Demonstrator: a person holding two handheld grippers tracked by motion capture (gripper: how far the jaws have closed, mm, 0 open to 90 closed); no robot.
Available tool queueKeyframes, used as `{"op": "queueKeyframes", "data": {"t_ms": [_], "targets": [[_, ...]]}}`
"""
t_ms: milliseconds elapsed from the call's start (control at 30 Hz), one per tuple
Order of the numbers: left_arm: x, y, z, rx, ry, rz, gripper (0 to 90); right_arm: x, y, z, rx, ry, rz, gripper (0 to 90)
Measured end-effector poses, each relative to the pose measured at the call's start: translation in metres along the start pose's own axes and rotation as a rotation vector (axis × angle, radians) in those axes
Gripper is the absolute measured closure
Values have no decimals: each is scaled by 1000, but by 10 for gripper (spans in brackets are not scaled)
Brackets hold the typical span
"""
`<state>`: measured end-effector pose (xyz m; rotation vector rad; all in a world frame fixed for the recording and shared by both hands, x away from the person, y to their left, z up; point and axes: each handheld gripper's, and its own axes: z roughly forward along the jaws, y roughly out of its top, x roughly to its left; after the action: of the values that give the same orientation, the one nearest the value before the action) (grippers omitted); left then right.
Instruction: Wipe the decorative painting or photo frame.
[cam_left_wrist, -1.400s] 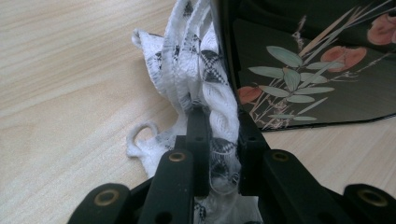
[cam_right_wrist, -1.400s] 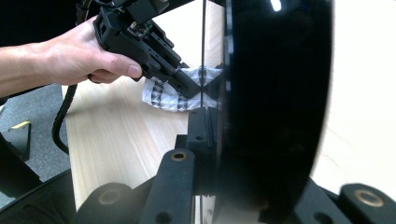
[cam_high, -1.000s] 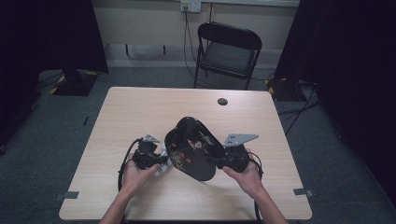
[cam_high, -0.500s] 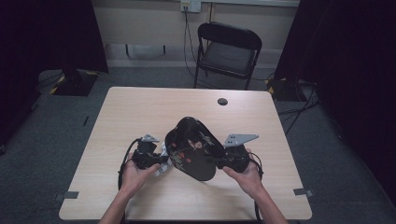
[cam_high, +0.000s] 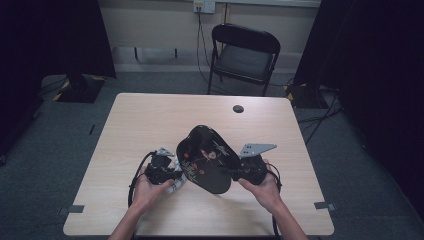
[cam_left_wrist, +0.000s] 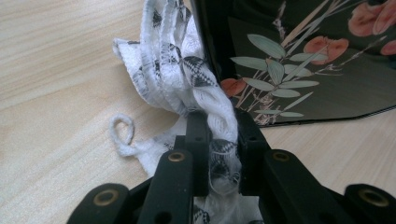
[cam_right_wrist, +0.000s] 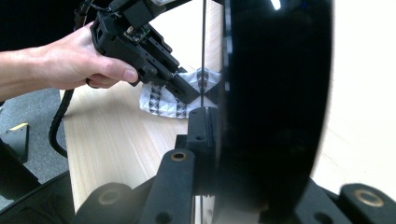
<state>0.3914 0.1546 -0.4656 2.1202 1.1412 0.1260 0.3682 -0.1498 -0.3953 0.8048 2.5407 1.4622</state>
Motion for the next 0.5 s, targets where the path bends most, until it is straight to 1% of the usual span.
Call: {"op": "queueKeyframes", "data": {"t_ms": [33,100,167,300,367,400,433,500], "targets": [[2,1,-2,1,-8,-1,790,0,0,0,1,0,0,812],[3,1,-6,-18,-9,-10,790,0,0,0,3,1,0,812],[4,2,-11,-39,-10,-16,789,0,0,-1,3,2,0,812],[8,4,-21,-90,-22,-41,790,0,0,0,1,0,-1,813],[9,7,-28,-106,-26,-38,789,0,0,0,2,1,-2,813],[10,8,-32,-132,-20,-42,789,0,0,0,2,1,-2,812],[10,9,-35,-146,-22,-46,788,0,0,0,3,0,-3,812],[12,11,-41,-183,-34,-61,788,0,0,0,2,1,-2,812]]}}
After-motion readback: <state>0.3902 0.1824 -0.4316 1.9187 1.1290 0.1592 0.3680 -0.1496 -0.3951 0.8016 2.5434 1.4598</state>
